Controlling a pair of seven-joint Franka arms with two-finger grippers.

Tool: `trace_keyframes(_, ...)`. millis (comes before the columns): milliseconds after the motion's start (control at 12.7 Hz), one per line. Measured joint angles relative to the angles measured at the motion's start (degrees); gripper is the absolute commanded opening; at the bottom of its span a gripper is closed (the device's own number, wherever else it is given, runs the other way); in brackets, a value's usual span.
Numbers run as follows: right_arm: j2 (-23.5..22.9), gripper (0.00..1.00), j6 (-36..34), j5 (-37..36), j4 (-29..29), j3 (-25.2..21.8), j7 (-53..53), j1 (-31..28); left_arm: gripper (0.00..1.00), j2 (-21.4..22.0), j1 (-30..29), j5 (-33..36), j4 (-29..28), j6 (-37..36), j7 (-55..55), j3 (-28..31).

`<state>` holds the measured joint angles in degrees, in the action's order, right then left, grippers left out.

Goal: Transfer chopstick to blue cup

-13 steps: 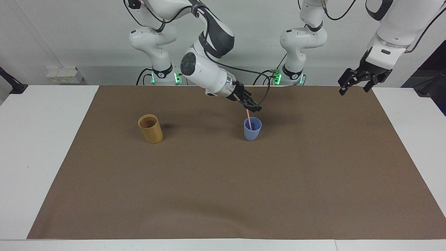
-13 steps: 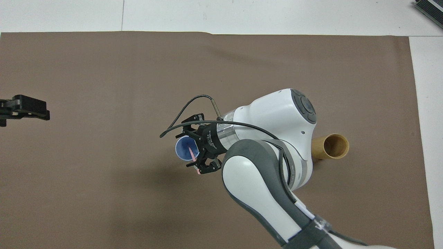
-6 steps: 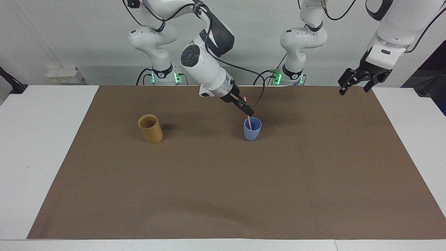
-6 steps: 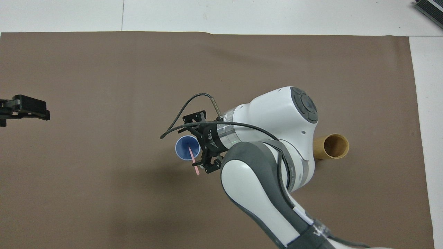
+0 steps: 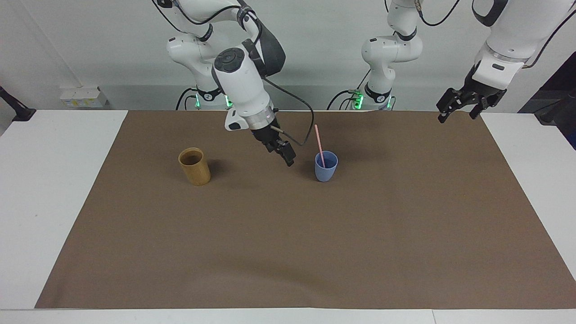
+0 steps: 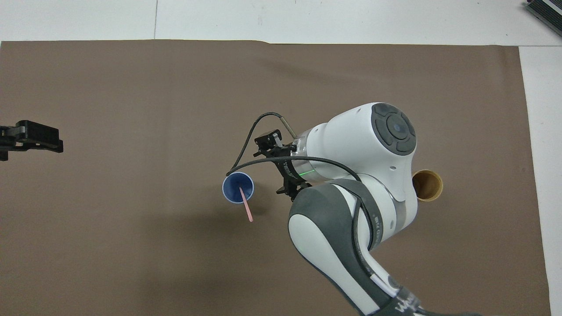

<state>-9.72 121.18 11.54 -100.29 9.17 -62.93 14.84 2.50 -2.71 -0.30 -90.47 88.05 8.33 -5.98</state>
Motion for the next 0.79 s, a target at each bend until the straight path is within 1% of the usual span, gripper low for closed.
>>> trace_keyframes(157, 1.60, 1.00, -0.38, -2.15, 0.01, -0.04, 9.01, -3.44, 1.00, 0.00, 0.00, 0.00, 0.00, 0.00, 0.00, 0.00)
trace_keyframes(236, 2.92, 1.00, -1.76, -3.04, 0.02, -0.07, 14.48, -5.20, 1.00, 0.00, 0.00, 0.00, 0.00, 0.00, 0.00, 0.00)
trace_keyframes(393, 6.45, 1.00, -6.55, -6.03, 0.08, -0.10, 23.36, -8.32, 1.00, 0.00, 0.00, 0.00, 0.00, 0.00, 0.00, 0.00)
trace_keyframes(550, 10.86, 1.00, -12.75, -7.27, 0.28, -0.13, 33.31, -11.66, 1.00, 0.00, 0.00, 0.00, 0.00, 0.00, 0.00, 0.00)
trace_keyframes(707, 14.06, 1.00, -18.98, -9.96, 1.58, -0.21, 38.78, -14.31, 1.00, 0.00, 0.00, 0.00, 0.00, 0.00, 0.00, 0.00)
trace_keyframes(786, 14.50, 1.00, -22.24, -12.37, 2.90, -0.21, 39.76, -14.84, 1.00, 0.00, 0.00, 0.00, 0.00, 0.00, 0.00, 0.00)
